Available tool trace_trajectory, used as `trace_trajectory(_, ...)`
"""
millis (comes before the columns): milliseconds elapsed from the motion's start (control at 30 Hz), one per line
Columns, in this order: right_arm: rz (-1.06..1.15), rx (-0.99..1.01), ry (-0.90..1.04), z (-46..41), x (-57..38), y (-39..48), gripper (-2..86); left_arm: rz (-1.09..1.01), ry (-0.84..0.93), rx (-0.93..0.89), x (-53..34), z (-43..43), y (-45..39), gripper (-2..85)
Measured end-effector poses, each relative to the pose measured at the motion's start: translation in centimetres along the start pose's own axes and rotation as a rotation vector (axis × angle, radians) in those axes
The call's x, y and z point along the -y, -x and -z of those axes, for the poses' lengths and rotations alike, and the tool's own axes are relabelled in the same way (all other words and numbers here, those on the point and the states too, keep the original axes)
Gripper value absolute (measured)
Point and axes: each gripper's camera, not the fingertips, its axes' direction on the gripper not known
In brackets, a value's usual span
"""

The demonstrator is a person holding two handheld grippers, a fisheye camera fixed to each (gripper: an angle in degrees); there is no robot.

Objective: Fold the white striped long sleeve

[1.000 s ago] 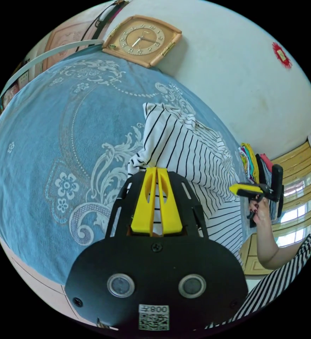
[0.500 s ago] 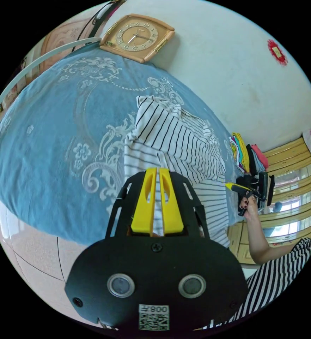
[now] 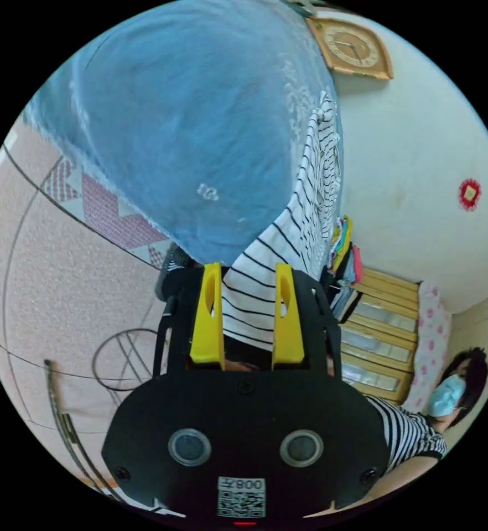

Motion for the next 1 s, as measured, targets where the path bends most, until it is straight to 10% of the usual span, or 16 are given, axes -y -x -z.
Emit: trace_trajectory(1000,-0.125,0.351,-0.081,8.0,-23.2,-17.7,1.9,-0.074,-0.019,-0.389,-14.6,8.1,7.9,1.8)
